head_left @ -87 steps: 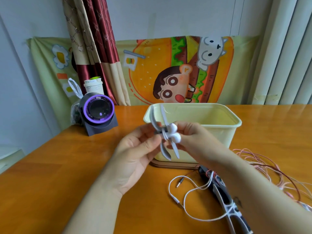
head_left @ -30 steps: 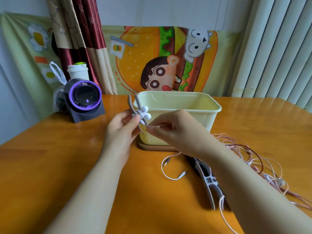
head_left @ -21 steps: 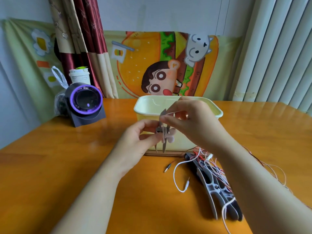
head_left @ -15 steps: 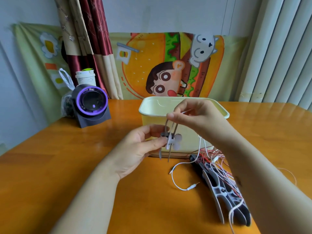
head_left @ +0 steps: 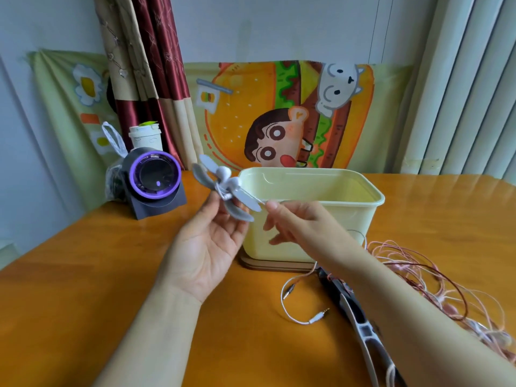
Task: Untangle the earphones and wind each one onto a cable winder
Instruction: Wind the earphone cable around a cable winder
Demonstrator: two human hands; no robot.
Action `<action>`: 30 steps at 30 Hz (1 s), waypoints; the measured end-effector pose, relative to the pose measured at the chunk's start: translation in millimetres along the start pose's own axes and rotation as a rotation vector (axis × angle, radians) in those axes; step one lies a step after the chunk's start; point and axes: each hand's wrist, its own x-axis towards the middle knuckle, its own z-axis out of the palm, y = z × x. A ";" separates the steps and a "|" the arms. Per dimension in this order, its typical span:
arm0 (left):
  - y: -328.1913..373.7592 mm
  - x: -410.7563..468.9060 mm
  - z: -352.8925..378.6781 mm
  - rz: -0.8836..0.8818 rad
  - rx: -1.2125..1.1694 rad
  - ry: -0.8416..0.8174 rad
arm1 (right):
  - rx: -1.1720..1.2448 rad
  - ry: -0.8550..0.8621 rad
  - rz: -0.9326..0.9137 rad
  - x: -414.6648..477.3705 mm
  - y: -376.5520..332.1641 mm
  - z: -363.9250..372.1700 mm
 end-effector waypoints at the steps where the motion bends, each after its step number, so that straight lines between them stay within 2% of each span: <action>1: 0.6 -1.6 -1.7 0.063 0.014 0.095 | -0.121 -0.031 -0.026 -2.1 -3.5 3.9; 3: -2.4 -1.2 -3.5 0.079 0.058 0.159 | -0.334 -0.104 -0.071 -5.6 -8.2 10.8; 6: -5.9 -0.4 -2.7 0.079 0.205 0.195 | -0.460 -0.161 -0.097 -9.5 -12.6 14.1; 10: -10.2 -3.3 -4.7 0.130 0.515 0.191 | -0.616 -0.148 -0.191 -12.7 -24.0 4.0; 15: -10.2 -7.5 -0.8 0.157 0.825 0.120 | -0.725 0.002 -0.248 -18.0 -42.7 -17.2; 19: -13.0 -12.0 4.2 0.048 1.059 -0.048 | -0.705 0.129 -0.291 -18.5 -48.5 -30.8; 23: -16.5 -14.9 7.1 -0.099 0.960 -0.217 | -0.627 0.187 -0.294 -19.2 -48.2 -37.4; 26: -11.8 -17.0 9.1 -0.122 0.725 -0.293 | -0.380 0.237 -0.218 -14.1 -38.4 -39.8; 28: -10.5 -18.1 11.3 -0.152 0.518 -0.356 | -0.263 0.203 -0.118 -9.7 -26.5 -34.7; 30: -11.3 -16.1 11.4 -0.165 0.354 -0.352 | -0.240 0.106 -0.023 -7.3 -14.6 -24.2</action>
